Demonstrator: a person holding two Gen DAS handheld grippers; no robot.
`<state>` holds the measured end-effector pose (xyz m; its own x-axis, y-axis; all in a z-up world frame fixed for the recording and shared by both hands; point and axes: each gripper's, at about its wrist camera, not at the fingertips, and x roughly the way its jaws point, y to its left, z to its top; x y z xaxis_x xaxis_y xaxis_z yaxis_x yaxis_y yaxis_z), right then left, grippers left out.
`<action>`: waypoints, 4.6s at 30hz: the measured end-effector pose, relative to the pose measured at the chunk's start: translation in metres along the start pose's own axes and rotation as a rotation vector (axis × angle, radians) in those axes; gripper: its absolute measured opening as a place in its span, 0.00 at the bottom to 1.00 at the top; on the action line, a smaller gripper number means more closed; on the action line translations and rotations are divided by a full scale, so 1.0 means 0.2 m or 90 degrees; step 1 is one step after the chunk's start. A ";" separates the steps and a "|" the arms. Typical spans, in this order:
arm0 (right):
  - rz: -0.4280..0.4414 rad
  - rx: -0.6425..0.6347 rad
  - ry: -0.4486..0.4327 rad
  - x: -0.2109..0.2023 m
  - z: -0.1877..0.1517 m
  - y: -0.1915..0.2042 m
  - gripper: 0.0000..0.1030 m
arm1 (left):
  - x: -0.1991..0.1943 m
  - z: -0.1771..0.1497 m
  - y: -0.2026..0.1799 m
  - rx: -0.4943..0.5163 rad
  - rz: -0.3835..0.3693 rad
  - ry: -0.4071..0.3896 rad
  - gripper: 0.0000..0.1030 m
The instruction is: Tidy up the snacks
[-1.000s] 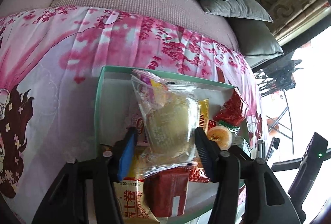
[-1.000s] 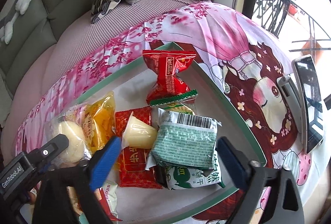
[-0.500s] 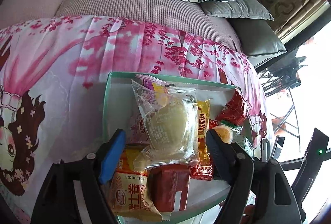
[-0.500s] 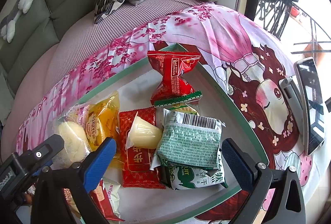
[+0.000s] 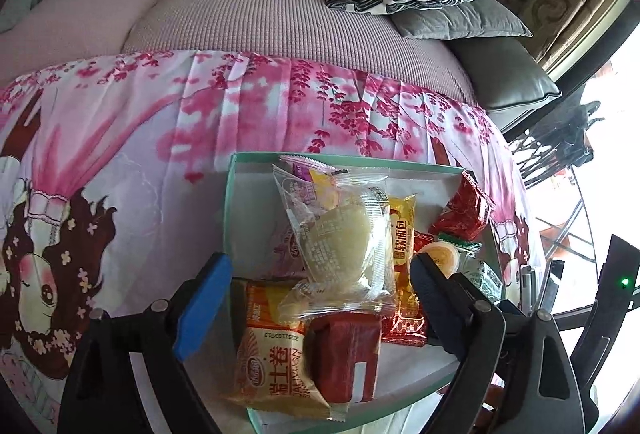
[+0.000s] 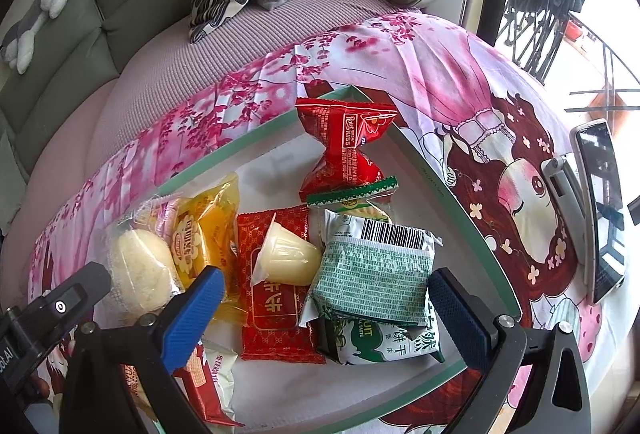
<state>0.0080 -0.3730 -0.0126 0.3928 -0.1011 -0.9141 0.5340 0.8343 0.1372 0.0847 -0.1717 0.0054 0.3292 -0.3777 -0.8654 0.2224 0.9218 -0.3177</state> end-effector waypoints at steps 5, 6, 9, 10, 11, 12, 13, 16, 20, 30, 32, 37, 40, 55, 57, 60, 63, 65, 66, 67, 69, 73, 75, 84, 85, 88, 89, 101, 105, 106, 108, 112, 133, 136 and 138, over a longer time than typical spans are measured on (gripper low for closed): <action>-0.001 -0.010 -0.001 -0.01 -0.01 0.01 1.00 | -0.05 -0.01 0.03 -0.006 0.014 -0.018 0.91; -0.002 -0.013 -0.002 -0.01 -0.02 0.02 1.00 | -0.06 -0.02 0.04 -0.008 0.016 -0.021 0.91; -0.002 -0.017 -0.003 -0.02 -0.03 0.03 1.00 | -0.08 -0.03 0.06 -0.011 0.030 -0.029 0.91; -0.001 -0.019 -0.004 -0.02 -0.03 0.03 1.00 | -0.09 -0.04 0.07 -0.010 0.036 -0.031 0.91; 0.000 -0.024 -0.006 -0.03 -0.04 0.04 1.00 | -0.09 -0.04 0.07 -0.008 0.044 -0.030 0.91; 0.000 -0.024 -0.006 -0.03 -0.04 0.04 1.00 | -0.09 -0.05 0.08 -0.007 0.047 -0.030 0.91; 0.001 -0.026 -0.006 -0.04 -0.05 0.04 1.00 | -0.10 -0.06 0.09 -0.006 0.049 -0.032 0.91; 0.028 -0.027 -0.005 -0.06 -0.07 0.06 1.00 | -0.12 -0.07 0.10 -0.003 0.056 -0.038 0.91; 0.046 -0.034 -0.012 -0.10 -0.10 0.10 1.00 | -0.16 -0.11 0.11 0.013 0.063 -0.045 0.91; 0.033 -0.055 -0.032 -0.17 -0.20 0.13 1.00 | -0.24 -0.22 0.17 0.019 0.080 -0.051 0.91; 0.031 -0.060 -0.033 -0.19 -0.23 0.12 1.00 | -0.25 -0.25 0.17 0.021 0.095 -0.052 0.91; 0.031 -0.065 -0.037 -0.22 -0.29 0.11 1.00 | -0.26 -0.33 0.20 0.025 0.119 -0.051 0.91; 0.031 -0.070 -0.040 -0.24 -0.33 0.09 1.00 | -0.27 -0.38 0.22 0.026 0.134 -0.048 0.91; 0.034 -0.106 -0.032 -0.28 -0.47 0.11 1.00 | -0.31 -0.52 0.30 0.015 0.173 -0.038 0.91; 0.034 -0.113 -0.029 -0.28 -0.48 0.12 1.00 | -0.31 -0.53 0.30 0.015 0.175 -0.036 0.91; 0.035 -0.118 -0.027 -0.28 -0.50 0.12 1.00 | -0.31 -0.55 0.31 0.016 0.181 -0.032 0.91; 0.035 -0.126 -0.025 -0.28 -0.52 0.13 1.00 | -0.30 -0.58 0.32 0.018 0.188 -0.022 0.91; 0.034 -0.130 -0.023 -0.28 -0.53 0.13 1.00 | -0.29 -0.59 0.32 0.018 0.196 -0.015 0.91; 0.033 -0.133 -0.021 -0.28 -0.54 0.13 1.00 | -0.29 -0.60 0.33 0.017 0.200 -0.012 0.91; 0.033 -0.135 -0.020 -0.28 -0.55 0.13 1.00 | -0.29 -0.61 0.33 0.016 0.205 -0.010 0.91; 0.032 -0.141 -0.015 -0.28 -0.57 0.14 1.00 | -0.29 -0.62 0.35 0.015 0.211 -0.006 0.91; 0.029 -0.148 -0.012 -0.28 -0.58 0.14 1.00 | -0.29 -0.65 0.36 0.013 0.219 -0.001 0.91; 0.029 -0.152 -0.011 -0.28 -0.60 0.15 1.00 | -0.29 -0.66 0.37 0.012 0.222 0.001 0.91; 0.025 -0.163 -0.005 -0.28 -0.63 0.15 1.00 | -0.28 -0.70 0.40 0.005 0.247 0.021 0.91; 0.024 -0.162 -0.006 -0.28 -0.63 0.15 1.00 | -0.28 -0.70 0.40 0.004 0.248 0.022 0.91; 0.023 -0.161 -0.005 -0.28 -0.63 0.15 1.00 | -0.28 -0.71 0.41 0.001 0.247 0.021 0.91; 0.023 -0.161 -0.005 -0.28 -0.63 0.15 1.00 | -0.28 -0.71 0.41 0.001 0.247 0.021 0.91; 0.024 -0.162 -0.002 -0.28 -0.63 0.15 1.00 | -0.29 -0.71 0.43 -0.010 0.244 0.019 0.91; 0.026 -0.161 -0.002 -0.27 -0.63 0.15 1.00 | -0.29 -0.71 0.43 -0.009 0.245 0.020 0.91; 0.025 -0.161 -0.002 -0.27 -0.63 0.15 1.00 | -0.29 -0.71 0.43 -0.009 0.244 0.020 0.91; 0.026 -0.162 -0.002 -0.27 -0.63 0.15 1.00 | -0.29 -0.71 0.43 -0.009 0.243 0.020 0.91; 0.031 -0.163 -0.003 -0.27 -0.63 0.15 1.00 | -0.29 -0.70 0.43 -0.011 0.239 0.020 0.91; 0.048 -0.181 -0.011 -0.27 -0.63 0.16 1.00 | -0.27 -0.69 0.42 -0.007 0.218 0.023 0.91; 0.051 -0.180 -0.011 -0.27 -0.63 0.16 1.00 | -0.27 -0.69 0.42 -0.010 0.216 0.019 0.91; 0.052 -0.179 -0.012 -0.27 -0.63 0.16 1.00 | -0.27 -0.69 0.42 -0.013 0.218 0.018 0.91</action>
<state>-0.0907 -0.2723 -0.0067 0.4403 -0.0356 -0.8972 0.2725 0.9574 0.0957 -0.0409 -0.0617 -0.0277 0.3564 -0.0444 -0.9333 0.0857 0.9962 -0.0147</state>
